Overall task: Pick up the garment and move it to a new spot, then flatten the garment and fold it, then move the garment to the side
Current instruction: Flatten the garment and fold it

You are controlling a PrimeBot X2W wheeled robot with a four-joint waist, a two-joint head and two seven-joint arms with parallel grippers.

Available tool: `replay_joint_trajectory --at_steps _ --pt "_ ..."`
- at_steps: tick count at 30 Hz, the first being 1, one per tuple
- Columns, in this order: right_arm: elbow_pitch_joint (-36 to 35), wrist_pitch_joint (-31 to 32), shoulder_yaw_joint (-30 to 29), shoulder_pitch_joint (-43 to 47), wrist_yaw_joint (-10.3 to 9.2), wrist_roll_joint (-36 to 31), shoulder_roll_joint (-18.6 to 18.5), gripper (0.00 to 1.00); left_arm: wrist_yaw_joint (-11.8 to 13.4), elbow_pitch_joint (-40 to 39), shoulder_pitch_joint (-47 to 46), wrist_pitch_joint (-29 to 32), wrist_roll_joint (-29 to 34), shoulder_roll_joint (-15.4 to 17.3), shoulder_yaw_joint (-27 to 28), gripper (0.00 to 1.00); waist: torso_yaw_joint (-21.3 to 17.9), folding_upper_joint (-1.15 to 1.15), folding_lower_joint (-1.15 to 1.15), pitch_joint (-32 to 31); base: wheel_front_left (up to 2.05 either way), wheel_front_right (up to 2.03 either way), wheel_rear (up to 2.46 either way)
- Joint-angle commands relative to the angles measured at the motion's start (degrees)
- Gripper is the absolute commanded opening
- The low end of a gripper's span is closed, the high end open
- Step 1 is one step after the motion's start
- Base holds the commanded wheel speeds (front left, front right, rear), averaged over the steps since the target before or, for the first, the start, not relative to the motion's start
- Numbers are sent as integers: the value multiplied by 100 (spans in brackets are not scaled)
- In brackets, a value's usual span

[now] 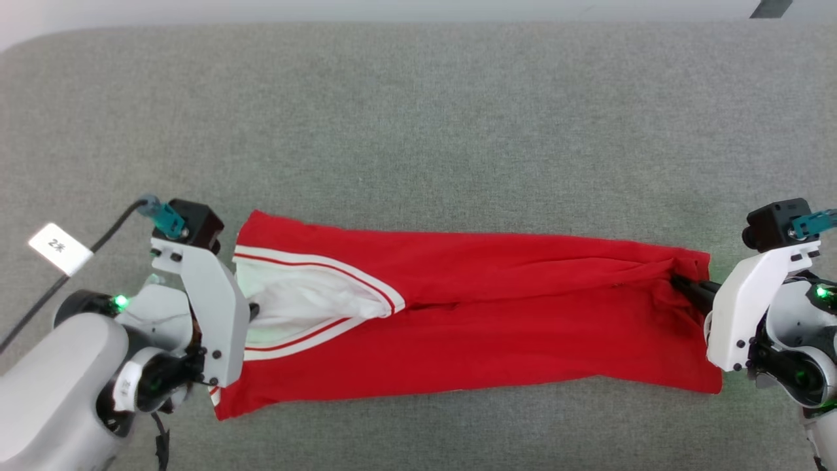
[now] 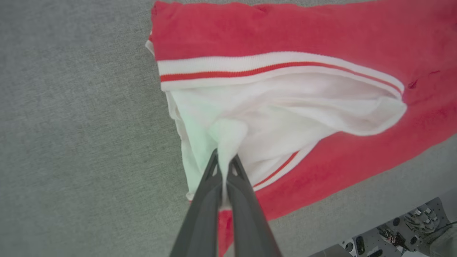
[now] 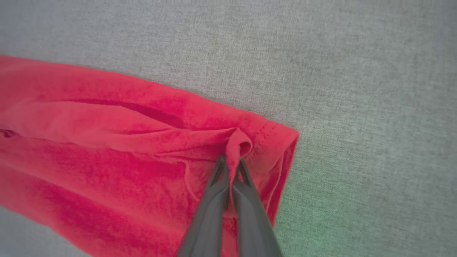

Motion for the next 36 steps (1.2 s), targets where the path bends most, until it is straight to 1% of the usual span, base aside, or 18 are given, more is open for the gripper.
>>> replay_joint_trajectory --at_steps 1,2,3,9,12,15,19,22,27,29,31,36 --pt "6 -15 20 -6 -9 -31 38 100 -82 152 48 -99 -22 -81 4 40 -4 0 0 -69 0 0 0" --pt "17 13 23 -12 -9 -25 34 100 -123 205 31 -160 -1 -108 8 67 -2 0 0 -90 0 0 0" --pt "14 38 26 -12 -9 -7 29 100 -149 255 18 -209 -1 -134 15 100 4 0 0 -122 0 0 0" --pt "-95 126 -64 73 -9 95 -56 100 -203 250 109 -489 -31 -150 124 100 48 0 0 -299 0 0 0" --pt "-192 211 -174 172 -9 140 -110 100 -176 99 258 -768 -39 -131 223 100 96 0 0 -410 0 0 0" --pt "-287 376 -326 311 -9 178 -143 100 -135 -87 466 -1184 29 -100 361 100 163 0 0 -497 0 0 0" --pt "-343 620 -623 454 -9 176 -165 100 -83 -307 829 -1942 227 -14 557 100 265 0 0 -565 0 0 0" --pt "-280 845 -866 533 -9 257 -114 100 49 -397 1155 -2570 381 18 739 100 373 0 0 -574 0 0 0" --pt "-105 1151 -1161 553 -9 113 -187 100 287 -372 1679 -3770 661 -38 1100 100 595 0 0 -549 0 0 0" --pt "-13 1293 -1261 591 -9 94 -188 100 364 -298 1899 -4166 680 -111 1227 100 691 0 0 -540 0 0 0" --pt "60 1430 -1342 624 -9 55 -188 100 380 -248 2077 -4565 735 -144 1337 100 785 0 0 -526 0 0 0" --pt "264 1644 -1546 692 -9 -48 -140 100 479 -25 2491 -5401 680 -407 1613 100 1019 0 0 -486 0 0 0"
